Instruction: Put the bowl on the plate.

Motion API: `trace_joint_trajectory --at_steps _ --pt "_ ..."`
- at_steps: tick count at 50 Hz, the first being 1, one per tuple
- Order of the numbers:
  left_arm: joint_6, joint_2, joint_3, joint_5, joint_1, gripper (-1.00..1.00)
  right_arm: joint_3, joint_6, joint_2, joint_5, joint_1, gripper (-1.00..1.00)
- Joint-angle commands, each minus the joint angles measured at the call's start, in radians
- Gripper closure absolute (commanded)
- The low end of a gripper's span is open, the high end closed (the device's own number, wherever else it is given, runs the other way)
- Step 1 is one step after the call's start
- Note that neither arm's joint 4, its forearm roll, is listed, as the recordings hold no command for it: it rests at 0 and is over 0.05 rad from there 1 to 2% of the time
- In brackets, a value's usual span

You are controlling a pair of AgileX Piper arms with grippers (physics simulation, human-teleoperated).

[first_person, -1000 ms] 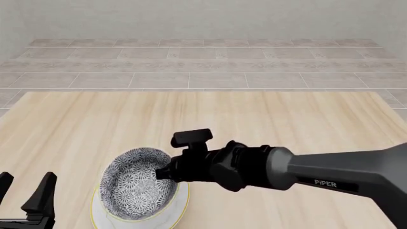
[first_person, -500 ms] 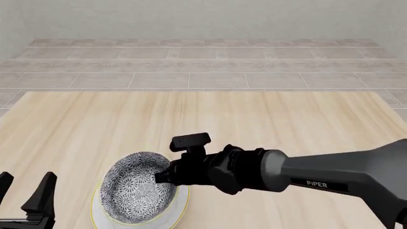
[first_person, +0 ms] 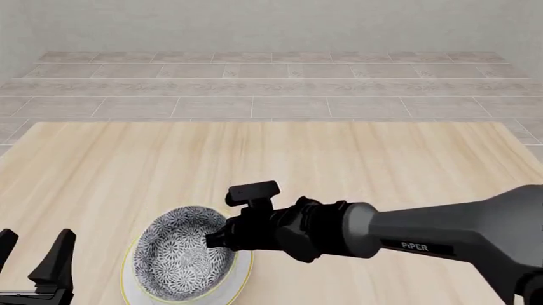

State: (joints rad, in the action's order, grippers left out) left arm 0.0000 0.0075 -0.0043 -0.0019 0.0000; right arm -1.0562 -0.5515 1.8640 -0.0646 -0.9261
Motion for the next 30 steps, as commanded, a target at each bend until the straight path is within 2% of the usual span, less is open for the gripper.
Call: trace_joint_trajectory --at_steps 1,23,30 --pt "0.0 0.0 0.0 0.0 0.0 -1.0 -0.004 -0.005 0.008 0.007 -0.002 1.0" --pt "0.0 0.0 0.0 0.0 0.0 -1.0 -0.005 -0.002 0.016 0.014 -0.004 1.0" --pt "0.0 0.0 0.0 0.0 0.0 -1.0 0.003 -0.016 0.025 0.027 0.002 1.0"
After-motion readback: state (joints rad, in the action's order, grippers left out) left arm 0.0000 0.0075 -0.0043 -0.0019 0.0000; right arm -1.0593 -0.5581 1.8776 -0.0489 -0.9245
